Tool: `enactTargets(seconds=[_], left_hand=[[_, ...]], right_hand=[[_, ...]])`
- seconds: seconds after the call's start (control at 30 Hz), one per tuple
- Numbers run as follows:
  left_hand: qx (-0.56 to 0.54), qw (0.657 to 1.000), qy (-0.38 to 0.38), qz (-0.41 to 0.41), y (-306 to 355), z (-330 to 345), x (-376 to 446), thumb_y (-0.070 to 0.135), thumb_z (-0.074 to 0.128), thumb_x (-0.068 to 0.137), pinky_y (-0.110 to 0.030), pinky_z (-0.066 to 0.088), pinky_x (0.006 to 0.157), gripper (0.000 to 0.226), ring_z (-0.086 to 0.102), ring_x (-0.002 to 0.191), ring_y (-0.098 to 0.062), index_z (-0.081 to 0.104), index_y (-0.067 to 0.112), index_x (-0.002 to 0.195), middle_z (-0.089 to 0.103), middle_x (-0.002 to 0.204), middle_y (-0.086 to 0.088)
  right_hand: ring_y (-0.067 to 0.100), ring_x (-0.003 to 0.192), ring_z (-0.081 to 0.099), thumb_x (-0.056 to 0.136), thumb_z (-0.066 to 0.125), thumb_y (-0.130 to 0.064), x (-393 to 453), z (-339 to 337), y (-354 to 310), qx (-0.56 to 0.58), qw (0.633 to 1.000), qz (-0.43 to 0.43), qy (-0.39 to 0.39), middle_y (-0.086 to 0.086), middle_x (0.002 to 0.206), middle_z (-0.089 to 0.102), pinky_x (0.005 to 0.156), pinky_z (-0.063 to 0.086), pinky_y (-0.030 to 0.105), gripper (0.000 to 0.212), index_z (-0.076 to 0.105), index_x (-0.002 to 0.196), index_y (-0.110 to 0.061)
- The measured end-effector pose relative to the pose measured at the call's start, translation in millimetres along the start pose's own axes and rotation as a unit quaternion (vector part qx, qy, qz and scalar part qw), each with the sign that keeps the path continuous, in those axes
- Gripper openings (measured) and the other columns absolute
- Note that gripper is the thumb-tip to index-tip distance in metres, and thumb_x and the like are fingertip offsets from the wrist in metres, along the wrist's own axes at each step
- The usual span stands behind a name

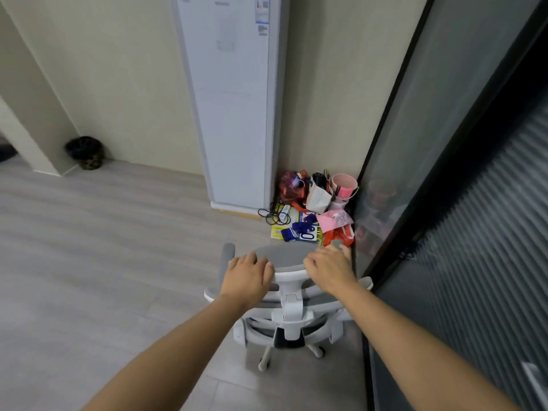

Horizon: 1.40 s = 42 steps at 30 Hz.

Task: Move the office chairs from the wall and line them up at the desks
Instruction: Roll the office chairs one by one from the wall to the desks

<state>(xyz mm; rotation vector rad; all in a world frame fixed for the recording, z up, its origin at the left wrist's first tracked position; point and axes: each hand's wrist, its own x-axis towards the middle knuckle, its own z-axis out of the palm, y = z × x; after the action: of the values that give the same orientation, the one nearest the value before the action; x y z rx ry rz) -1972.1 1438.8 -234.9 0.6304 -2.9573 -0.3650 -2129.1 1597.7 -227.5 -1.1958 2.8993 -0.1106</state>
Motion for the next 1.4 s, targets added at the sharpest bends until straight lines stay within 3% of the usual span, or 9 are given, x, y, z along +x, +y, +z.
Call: enactTargets(seconds=[0.23,0.4,0.57,0.9,1.07,1.23,1.4], left_hand=[[0.008,0.996,0.039,-0.078,-23,-7,-107,0.044,0.009,0.095,-0.037,0.039,0.096,0.053,0.049,0.092,-0.024,0.056,0.02,0.097,0.041,0.087,0.003],[0.023,0.986,0.071,-0.15,-33,-7,-188,0.041,0.017,0.098,-0.036,0.041,0.092,0.044,0.046,0.086,-0.021,0.055,0.021,0.091,0.044,0.084,0.003],[0.039,0.966,0.077,-0.242,-48,-18,-281,0.037,0.026,0.101,-0.037,0.043,0.09,0.036,0.049,0.086,-0.021,0.056,0.022,0.09,0.05,0.085,0.002],[0.062,0.926,0.089,-0.361,-95,-43,-508,0.045,0.008,0.095,-0.034,0.04,0.092,0.047,0.046,0.088,-0.018,0.051,0.026,0.096,0.048,0.092,0.004],[0.067,0.901,0.094,-0.418,-133,-56,-643,0.045,0.004,0.092,-0.034,0.039,0.091,0.04,0.038,0.084,-0.016,0.04,0.029,0.087,0.042,0.087,0.006],[0.088,0.882,0.095,-0.452,-171,-69,-775,0.043,0.0,0.091,-0.035,0.033,0.09,0.043,0.03,0.083,-0.016,0.04,0.029,0.088,0.043,0.088,0.005],[0.102,0.847,0.129,-0.506,-211,-84,-891,0.043,0.013,0.096,-0.037,0.036,0.088,0.046,0.048,0.085,-0.021,0.055,0.027,0.088,0.056,0.085,0.004]], right_hand=[[0.021,0.107,0.055,0.088,0.017,-0.049,-56,7,-68,-0.016,0.997,-0.061,-0.036,-0.005,0.104,0.069,0.103,0.026,0.046,0.062,0.073,0.091,-0.025],[0.022,0.103,0.057,0.094,0.024,-0.048,-103,17,-112,-0.01,0.991,-0.129,-0.022,-0.002,0.102,0.071,0.105,0.026,0.047,0.057,0.074,0.09,-0.023],[0.023,0.094,0.058,0.094,0.025,-0.044,-155,19,-172,0.012,0.972,-0.235,-0.025,-0.001,0.094,0.071,0.093,0.031,0.041,0.052,0.07,0.08,-0.022],[0.028,0.093,0.059,0.086,0.006,-0.05,-297,21,-336,-0.019,0.92,-0.389,-0.045,0.004,0.09,0.074,0.087,0.034,0.041,0.074,0.073,0.082,-0.02],[0.028,0.093,0.06,0.094,0.019,-0.049,-394,25,-438,-0.033,0.897,-0.439,-0.045,0.007,0.091,0.073,0.087,0.032,0.041,0.063,0.074,0.085,-0.019],[0.026,0.087,0.06,0.086,0.009,-0.051,-493,34,-533,-0.022,0.881,-0.471,-0.04,0.002,0.085,0.072,0.085,0.033,0.039,0.069,0.07,0.078,-0.021],[0.021,0.077,0.049,0.086,0.009,-0.05,-577,40,-629,-0.003,0.867,-0.495,-0.059,0.0,0.073,0.063,0.076,0.026,0.036,0.061,0.062,0.071,-0.021]])
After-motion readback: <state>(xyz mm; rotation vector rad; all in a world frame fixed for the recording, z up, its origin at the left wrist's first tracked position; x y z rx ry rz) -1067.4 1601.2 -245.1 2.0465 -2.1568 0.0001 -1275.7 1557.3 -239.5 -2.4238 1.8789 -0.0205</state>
